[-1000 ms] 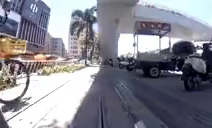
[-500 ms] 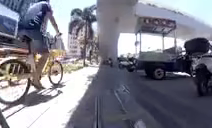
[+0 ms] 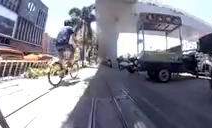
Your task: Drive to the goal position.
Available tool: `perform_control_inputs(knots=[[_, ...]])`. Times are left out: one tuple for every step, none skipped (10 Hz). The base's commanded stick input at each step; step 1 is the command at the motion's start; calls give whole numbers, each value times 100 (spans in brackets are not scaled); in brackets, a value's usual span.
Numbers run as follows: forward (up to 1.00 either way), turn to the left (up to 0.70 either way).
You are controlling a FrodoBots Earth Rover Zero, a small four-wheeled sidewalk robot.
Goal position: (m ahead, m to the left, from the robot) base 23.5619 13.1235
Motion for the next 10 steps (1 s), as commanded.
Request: perform_control_inputs(knots=[[70,0],[70,0],[70,0],[70,14],[70,14],[70,4],[70,0],[70,0],[70,0],[70,0]])
